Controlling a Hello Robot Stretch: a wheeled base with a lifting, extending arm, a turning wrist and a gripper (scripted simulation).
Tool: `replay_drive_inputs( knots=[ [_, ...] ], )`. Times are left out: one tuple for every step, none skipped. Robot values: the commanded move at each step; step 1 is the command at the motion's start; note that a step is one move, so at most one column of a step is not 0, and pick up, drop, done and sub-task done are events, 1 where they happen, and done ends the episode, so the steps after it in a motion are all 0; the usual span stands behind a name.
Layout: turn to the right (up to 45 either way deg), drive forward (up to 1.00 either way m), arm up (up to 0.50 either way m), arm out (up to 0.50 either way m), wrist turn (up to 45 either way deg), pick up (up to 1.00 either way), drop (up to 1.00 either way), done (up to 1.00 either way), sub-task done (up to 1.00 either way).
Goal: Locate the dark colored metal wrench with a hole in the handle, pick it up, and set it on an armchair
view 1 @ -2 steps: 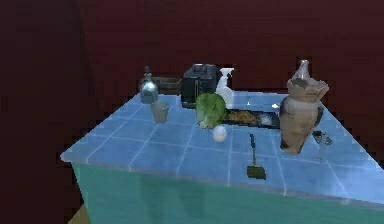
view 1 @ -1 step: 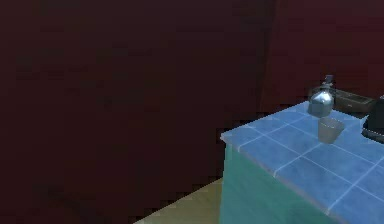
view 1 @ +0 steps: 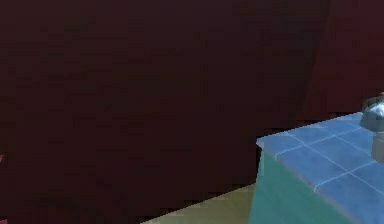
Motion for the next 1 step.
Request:
replay_drive_inputs(
  knots=[
    [45.0,0.0,0.0,0.0,0.0,0.0,0.0,0.0,0.0]
  ],
)
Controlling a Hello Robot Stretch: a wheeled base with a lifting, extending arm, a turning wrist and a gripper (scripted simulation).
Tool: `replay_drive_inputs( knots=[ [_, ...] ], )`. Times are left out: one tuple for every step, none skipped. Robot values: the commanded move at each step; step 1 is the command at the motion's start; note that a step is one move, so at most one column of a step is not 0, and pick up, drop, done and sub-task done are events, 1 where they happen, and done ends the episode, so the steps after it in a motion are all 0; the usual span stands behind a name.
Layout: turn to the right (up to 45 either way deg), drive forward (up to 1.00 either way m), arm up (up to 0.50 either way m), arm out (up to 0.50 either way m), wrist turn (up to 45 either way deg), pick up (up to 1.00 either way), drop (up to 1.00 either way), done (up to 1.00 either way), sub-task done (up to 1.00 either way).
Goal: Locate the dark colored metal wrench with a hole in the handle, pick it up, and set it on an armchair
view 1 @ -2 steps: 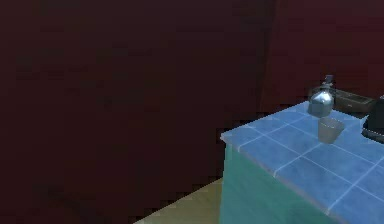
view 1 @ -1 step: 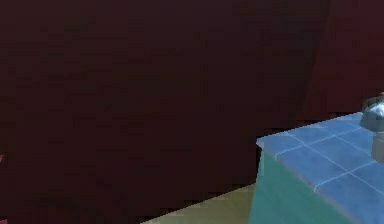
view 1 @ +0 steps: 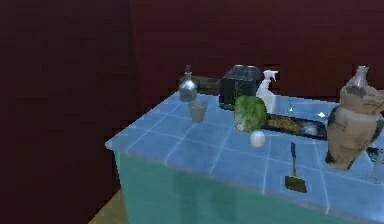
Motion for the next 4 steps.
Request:
replay_drive_inputs(
  knots=[
    [45.0,0.0,0.0,0.0,0.0,0.0,0.0,0.0,0.0],
    [39.0,0.0,0.0,0.0,0.0,0.0,0.0,0.0,0.0],
    [0.0,0.75,0.0,0.0,0.0,0.0,0.0,0.0,0.0],
    [-3.0,0.0,0.0,0.0,0.0,0.0,0.0,0.0,0.0]
  ],
)
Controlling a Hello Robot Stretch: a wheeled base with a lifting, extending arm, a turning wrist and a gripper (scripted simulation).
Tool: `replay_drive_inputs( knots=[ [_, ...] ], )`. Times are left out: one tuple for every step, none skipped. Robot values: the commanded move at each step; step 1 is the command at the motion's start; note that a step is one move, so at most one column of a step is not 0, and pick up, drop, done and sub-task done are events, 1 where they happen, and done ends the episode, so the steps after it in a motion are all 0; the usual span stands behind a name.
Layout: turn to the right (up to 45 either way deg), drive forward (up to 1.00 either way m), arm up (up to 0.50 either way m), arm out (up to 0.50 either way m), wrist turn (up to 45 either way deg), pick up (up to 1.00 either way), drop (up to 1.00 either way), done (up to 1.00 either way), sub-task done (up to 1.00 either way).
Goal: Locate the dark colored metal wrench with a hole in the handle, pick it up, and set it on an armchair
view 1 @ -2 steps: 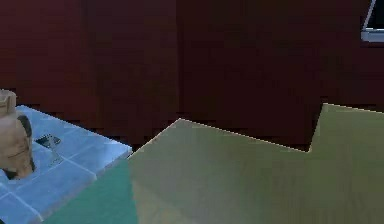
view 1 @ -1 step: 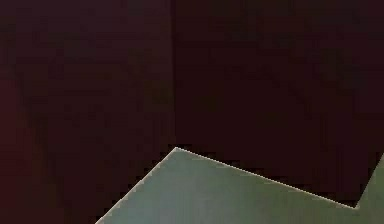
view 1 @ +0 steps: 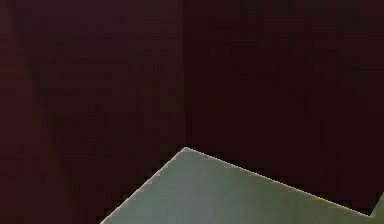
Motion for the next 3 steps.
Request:
replay_drive_inputs(
  knots=[
    [0.0,0.15,0.0,0.0,0.0,0.0,0.0,0.0,0.0],
    [-45.0,0.0,0.0,0.0,0.0,0.0,0.0,0.0,0.0],
    [-9.0,0.0,0.0,0.0,0.0,0.0,0.0,0.0,0.0]
  ],
)
